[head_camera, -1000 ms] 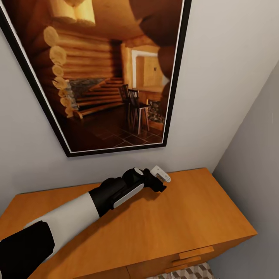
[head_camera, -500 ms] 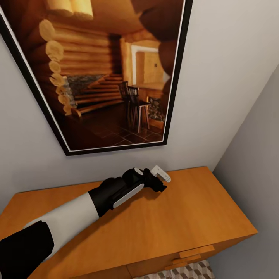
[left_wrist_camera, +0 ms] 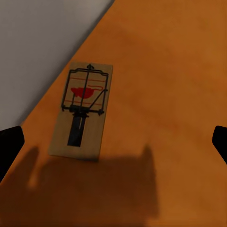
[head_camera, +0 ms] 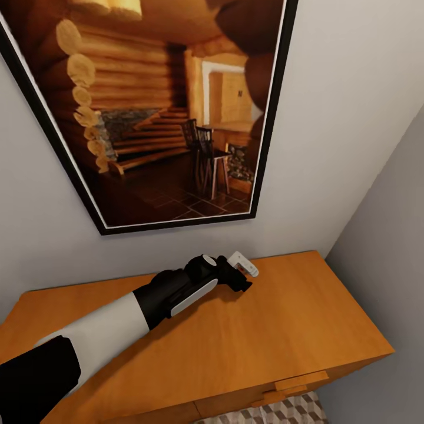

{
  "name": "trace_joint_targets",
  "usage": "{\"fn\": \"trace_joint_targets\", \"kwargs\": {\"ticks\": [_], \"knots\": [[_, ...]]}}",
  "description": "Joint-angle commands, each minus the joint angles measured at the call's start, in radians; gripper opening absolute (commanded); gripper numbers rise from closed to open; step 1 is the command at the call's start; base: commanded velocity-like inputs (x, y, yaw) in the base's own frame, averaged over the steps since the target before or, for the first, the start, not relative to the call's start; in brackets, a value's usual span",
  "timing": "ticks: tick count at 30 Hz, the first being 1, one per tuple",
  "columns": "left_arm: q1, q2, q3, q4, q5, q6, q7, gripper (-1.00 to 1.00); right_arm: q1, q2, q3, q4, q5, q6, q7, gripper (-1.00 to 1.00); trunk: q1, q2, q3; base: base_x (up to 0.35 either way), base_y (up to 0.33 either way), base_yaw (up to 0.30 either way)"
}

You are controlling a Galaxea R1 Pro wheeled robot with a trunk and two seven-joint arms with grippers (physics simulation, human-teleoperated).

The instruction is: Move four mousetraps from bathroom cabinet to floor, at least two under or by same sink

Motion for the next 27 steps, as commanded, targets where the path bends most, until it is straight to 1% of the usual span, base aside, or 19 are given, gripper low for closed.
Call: {"fn": "trace_joint_targets", "kwargs": {"ticks": [1,13,27], "knots": [[-0.001,0.0,-0.001,-0.001,0.004,0.003,0.003,1.0,-0.001,0.0,0.006,0.002,-0.011,-0.005,0.005,-1.0,0.001,-0.002,-0.003,0.0,0.001,0.0],[-0.001,0.001,0.001,-0.007,0.004,0.003,0.003,1.0,-0.001,0.002,0.006,0.002,-0.011,-0.005,0.005,-1.0,0.001,-0.002,-0.013,0.0,0.0,0.0],[-0.001,0.003,0.01,-0.014,0.002,0.002,0.003,1.0,-0.001,0.002,0.006,0.002,-0.011,-0.005,0.005,-1.0,0.001,-0.002,-0.014,0.0,0.0,0.0]]}}
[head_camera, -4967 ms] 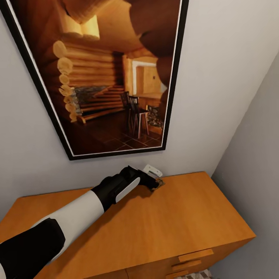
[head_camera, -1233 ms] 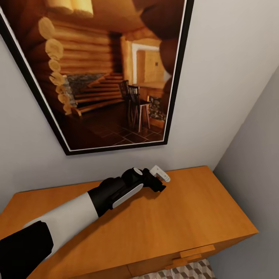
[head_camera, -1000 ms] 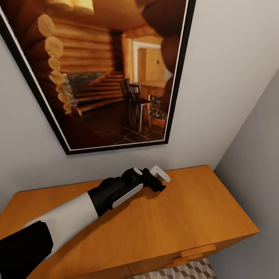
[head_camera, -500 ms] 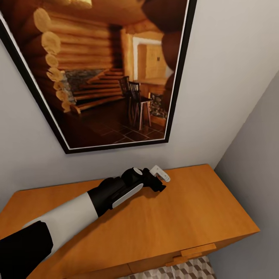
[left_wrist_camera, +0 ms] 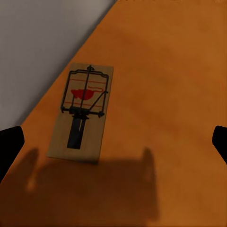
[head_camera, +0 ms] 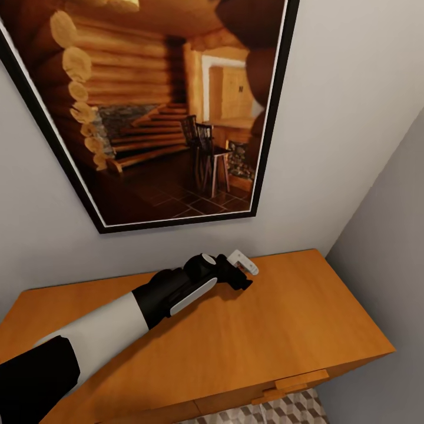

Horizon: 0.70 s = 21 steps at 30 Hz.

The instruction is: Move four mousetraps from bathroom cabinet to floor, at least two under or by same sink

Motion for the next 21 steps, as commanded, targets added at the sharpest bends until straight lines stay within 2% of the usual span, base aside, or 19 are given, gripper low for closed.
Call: {"fn": "trace_joint_targets", "kwargs": {"ticks": [1,21], "knots": [[-0.001,0.0,-0.001,-0.001,0.004,0.003,0.003,1.0,-0.001,0.0,0.006,0.002,-0.011,-0.005,0.005,-1.0,0.001,-0.002,-0.002,0.0,0.0,0.0],[-0.001,0.0,0.004,-0.001,0.003,0.003,0.002,1.0,-0.001,0.0,0.006,0.002,-0.011,-0.006,0.005,-1.0,0.001,-0.002,-0.009,0.0,0.0,0.0]]}}
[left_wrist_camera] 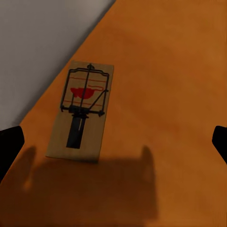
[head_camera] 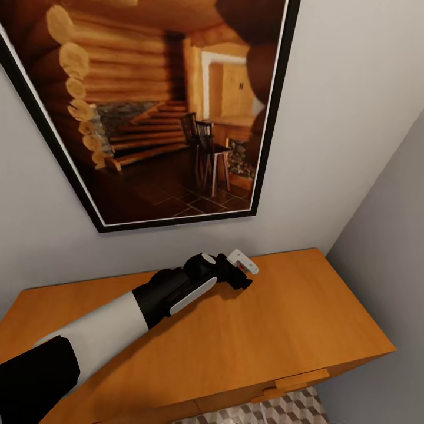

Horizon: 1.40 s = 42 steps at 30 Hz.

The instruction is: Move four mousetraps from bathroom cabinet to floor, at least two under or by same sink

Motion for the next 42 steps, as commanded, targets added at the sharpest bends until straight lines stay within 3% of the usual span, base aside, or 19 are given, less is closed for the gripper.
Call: {"fn": "trace_joint_targets", "kwargs": {"ticks": [1,21,30,42], "knots": [[-0.001,0.0,-0.001,-0.001,0.004,0.003,0.003,1.0,-0.001,0.0,0.006,0.002,-0.011,-0.005,0.005,-1.0,0.001,-0.002,-0.003,0.0,0.0,0.0],[-0.001,0.0,0.002,-0.002,0.004,0.004,0.003,1.0,-0.001,0.001,0.006,0.002,-0.011,-0.005,0.005,-1.0,0.001,-0.002,-0.019,0.0,0.0,0.0],[-0.001,-0.002,0.092,0.006,0.004,0.008,0.002,1.0,-0.001,0.002,0.006,0.002,-0.011,-0.005,0.005,-1.0,0.001,-0.002,-0.019,0.0,0.0,0.0],[-0.002,-0.019,0.107,0.063,-0.002,0.009,0.002,1.0,-0.001,0.002,0.006,0.002,-0.011,-0.005,0.005,-1.0,0.001,-0.002,-0.019,0.0,0.0,0.0]]}}
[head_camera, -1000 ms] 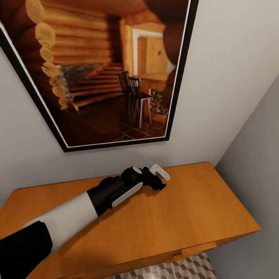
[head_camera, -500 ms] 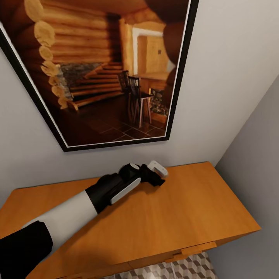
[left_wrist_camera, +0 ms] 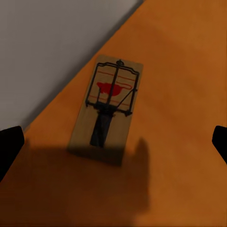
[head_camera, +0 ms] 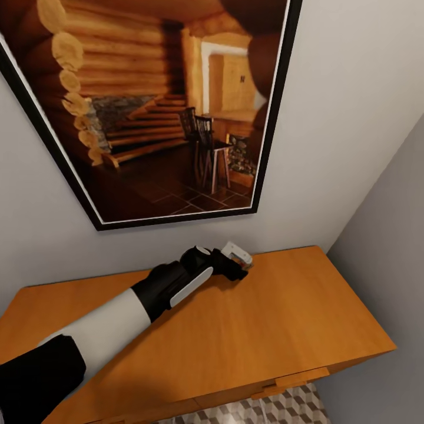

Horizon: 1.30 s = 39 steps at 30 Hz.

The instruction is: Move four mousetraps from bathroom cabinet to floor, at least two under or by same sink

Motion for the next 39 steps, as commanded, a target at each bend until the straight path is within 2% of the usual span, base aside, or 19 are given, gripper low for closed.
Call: {"fn": "trace_joint_targets", "kwargs": {"ticks": [1,9,14,18,29,39], "knots": [[-0.001,-0.002,-0.001,0.005,0.001,0.003,0.002,1.0,-0.001,0.0,0.006,0.002,-0.011,-0.005,0.005,-1.0,0.001,-0.002,-0.002,0.0,0.0,0.0],[-0.002,-0.032,-0.001,0.036,-0.051,0.003,-0.001,1.0,-0.001,0.001,0.006,0.0,-0.011,-0.005,0.005,-1.0,0.001,-0.002,-0.002,0.0,0.0,0.0],[-0.002,-0.039,-0.001,0.036,-0.065,0.003,-0.027,1.0,-0.001,0.002,0.006,0.0,-0.011,-0.005,0.005,-1.0,0.001,-0.002,-0.002,0.0,0.0,0.0],[-0.002,-0.041,-0.001,0.036,-0.07,0.003,-0.036,1.0,-0.001,0.002,0.006,0.0,-0.011,-0.005,0.005,-1.0,0.001,-0.002,-0.002,0.0,0.0,0.0],[-0.002,-0.046,-0.001,0.035,-0.114,0.003,-0.044,1.0,-0.001,0.002,0.006,0.0,-0.011,-0.005,0.005,-1.0,0.001,-0.002,-0.002,0.0,0.0,0.0],[-0.002,-0.045,-0.001,0.034,-0.144,0.003,-0.104,1.0,-0.001,0.002,0.006,0.0,-0.011,-0.005,0.005,-1.0,0.001,-0.002,-0.003,0.0,0.0,0.0]]}}
